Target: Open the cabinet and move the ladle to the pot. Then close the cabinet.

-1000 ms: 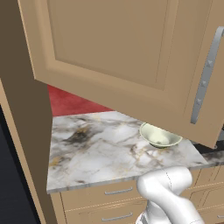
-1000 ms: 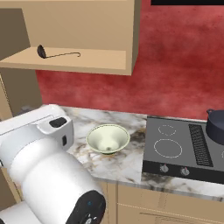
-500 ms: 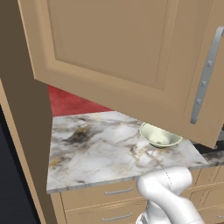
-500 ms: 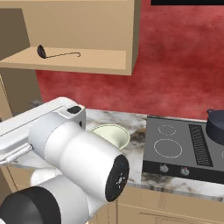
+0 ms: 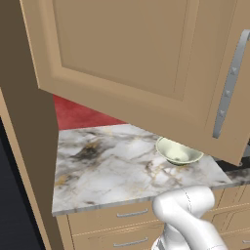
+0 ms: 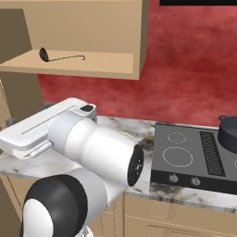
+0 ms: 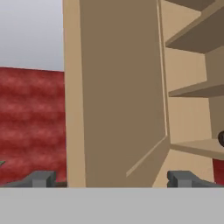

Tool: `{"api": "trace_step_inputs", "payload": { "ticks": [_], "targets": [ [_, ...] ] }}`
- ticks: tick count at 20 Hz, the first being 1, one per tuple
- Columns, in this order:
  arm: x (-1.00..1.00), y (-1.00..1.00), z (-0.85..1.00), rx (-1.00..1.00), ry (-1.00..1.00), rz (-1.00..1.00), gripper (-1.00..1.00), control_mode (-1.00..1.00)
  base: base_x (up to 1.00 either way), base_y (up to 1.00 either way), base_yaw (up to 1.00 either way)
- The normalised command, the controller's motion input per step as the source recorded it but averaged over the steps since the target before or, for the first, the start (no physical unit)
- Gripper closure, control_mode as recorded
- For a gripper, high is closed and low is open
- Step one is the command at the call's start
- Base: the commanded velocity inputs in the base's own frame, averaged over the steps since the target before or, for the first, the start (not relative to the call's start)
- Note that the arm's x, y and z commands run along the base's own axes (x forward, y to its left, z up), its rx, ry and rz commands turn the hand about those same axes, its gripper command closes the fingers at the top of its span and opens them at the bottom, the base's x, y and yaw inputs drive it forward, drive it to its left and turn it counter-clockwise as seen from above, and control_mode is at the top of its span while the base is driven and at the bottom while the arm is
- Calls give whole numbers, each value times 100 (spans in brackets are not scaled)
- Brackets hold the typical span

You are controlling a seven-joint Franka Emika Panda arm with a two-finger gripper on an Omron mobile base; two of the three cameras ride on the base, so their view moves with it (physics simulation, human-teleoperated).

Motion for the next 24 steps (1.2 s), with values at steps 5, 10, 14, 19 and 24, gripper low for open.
{"api": "trace_step_inputs", "payload": {
  "ticks": [5, 10, 14, 19, 24],
  "targets": [
    [40, 0, -9, 0, 0, 8, -100, -100, 0, 0, 0],
    [34, 1, -1, 0, 0, 7, -100, -100, 0, 0, 0],
    [32, 16, 0, 0, 0, 3, -100, -100, 0, 0, 0],
    [35, 19, 0, 0, 0, 1, -100, -100, 0, 0, 0],
    [15, 24, 0, 0, 0, 0, -100, -100, 0, 0, 0]
  ]
}}
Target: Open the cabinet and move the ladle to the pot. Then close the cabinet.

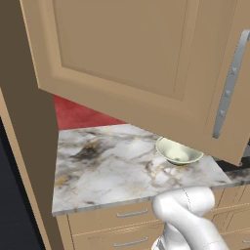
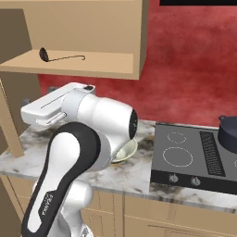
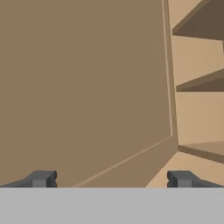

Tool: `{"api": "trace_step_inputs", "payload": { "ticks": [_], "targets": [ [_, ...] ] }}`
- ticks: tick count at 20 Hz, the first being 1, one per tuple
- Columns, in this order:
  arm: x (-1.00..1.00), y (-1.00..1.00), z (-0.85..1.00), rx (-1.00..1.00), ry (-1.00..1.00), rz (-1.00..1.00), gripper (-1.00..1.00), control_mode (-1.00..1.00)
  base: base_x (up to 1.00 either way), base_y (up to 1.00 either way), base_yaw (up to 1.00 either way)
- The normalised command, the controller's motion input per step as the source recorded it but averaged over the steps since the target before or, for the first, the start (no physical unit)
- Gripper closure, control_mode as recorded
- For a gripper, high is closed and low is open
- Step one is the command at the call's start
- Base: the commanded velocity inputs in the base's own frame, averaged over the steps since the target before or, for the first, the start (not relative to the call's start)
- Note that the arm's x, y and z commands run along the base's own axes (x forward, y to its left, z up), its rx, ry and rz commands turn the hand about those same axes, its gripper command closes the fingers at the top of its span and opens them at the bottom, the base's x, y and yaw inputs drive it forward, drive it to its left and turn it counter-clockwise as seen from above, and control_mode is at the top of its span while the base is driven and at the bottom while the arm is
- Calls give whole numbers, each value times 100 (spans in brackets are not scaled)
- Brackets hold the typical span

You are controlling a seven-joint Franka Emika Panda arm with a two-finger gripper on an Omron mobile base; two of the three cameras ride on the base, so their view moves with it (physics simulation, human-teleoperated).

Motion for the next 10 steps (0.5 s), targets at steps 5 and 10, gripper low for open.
{"api": "trace_step_inputs", "payload": {
  "ticks": [5, 10],
  "targets": [
    [-8, 38, 0, 0, 1, 9, -100, -100, 0, 0, 0],
    [-35, 51, 0, -3, 1, 14, -100, -100, 0, 0, 0]
  ]
}}
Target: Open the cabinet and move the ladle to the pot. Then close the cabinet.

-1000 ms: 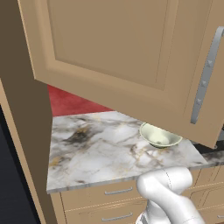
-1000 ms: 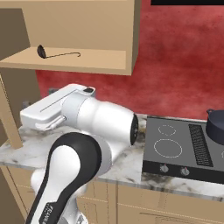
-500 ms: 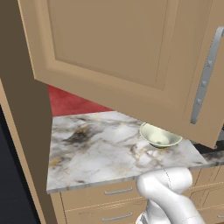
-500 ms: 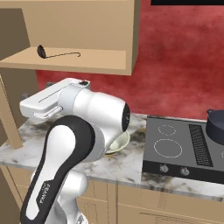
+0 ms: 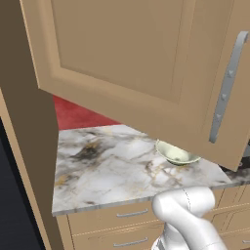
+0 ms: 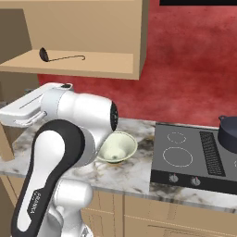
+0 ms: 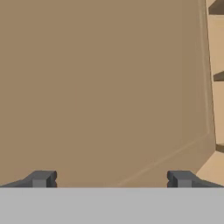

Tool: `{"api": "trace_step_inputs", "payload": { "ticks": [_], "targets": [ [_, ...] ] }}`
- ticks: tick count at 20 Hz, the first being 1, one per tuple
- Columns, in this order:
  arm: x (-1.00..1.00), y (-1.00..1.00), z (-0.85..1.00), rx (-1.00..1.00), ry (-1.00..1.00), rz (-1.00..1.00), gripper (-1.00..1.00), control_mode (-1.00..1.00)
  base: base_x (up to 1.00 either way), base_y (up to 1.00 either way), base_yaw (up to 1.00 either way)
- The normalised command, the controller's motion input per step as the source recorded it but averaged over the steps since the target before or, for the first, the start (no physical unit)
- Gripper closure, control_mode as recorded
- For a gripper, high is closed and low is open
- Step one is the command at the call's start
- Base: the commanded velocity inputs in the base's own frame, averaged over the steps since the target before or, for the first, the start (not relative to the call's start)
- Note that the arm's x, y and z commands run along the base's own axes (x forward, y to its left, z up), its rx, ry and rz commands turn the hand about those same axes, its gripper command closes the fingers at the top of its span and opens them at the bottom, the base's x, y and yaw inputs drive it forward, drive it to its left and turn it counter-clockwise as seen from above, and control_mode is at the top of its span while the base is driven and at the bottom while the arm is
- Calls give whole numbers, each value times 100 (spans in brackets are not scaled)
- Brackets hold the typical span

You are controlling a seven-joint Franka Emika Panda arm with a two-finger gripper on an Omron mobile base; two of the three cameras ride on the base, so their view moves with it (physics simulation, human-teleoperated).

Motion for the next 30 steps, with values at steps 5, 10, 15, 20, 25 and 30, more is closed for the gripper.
{"api": "trace_step_inputs", "payload": {
  "ticks": [5, 10, 15, 20, 25, 30],
  "targets": [
    [-41, 52, 0, -2, 0, 12, -100, -100, 0, 0, 0],
    [-38, 54, 0, 0, 0, 8, -100, -100, 0, 0, 0],
    [-13, 41, 0, 0, 0, 1, -100, -100, 0, 0, 0],
    [0, 44, 0, 0, 0, 0, -100, -100, 0, 0, 0],
    [-1, 43, 0, 0, 0, 0, -100, -100, 0, 0, 0],
    [0, 38, 0, 0, 0, 0, -100, -100, 0, 0, 0]
  ]
}}
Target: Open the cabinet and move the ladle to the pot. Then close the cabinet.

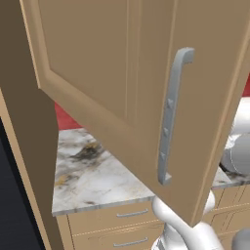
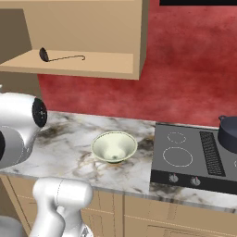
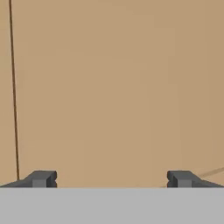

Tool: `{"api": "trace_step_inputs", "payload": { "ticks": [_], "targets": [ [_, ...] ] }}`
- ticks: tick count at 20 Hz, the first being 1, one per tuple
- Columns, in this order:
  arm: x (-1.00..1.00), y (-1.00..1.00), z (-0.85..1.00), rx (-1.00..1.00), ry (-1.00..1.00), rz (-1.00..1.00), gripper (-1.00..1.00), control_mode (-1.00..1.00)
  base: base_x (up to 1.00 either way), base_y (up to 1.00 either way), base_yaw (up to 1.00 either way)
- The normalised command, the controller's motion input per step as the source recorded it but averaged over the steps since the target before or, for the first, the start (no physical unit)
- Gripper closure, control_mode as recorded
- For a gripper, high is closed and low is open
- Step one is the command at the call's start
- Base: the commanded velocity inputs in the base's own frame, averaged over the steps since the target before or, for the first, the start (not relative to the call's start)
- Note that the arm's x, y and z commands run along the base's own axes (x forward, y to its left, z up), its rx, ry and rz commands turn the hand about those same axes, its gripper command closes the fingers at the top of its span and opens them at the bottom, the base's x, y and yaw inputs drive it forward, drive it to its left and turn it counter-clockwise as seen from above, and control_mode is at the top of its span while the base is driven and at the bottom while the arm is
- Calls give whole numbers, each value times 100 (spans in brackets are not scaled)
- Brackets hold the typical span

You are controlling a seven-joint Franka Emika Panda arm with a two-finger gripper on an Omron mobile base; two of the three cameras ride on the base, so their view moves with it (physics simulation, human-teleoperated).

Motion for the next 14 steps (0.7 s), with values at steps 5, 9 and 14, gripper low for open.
{"api": "trace_step_inputs", "payload": {
  "ticks": [5, 9, 14],
  "targets": [
    [2, 26, -6, 0, 1, 0, -100, -100, 0, 0, 0],
    [10, -3, -2, 0, 1, 0, -100, -100, 0, 0, 0],
    [19, -39, 0, 0, 0, -5, -100, -100, 0, 0, 0]
  ]
}}
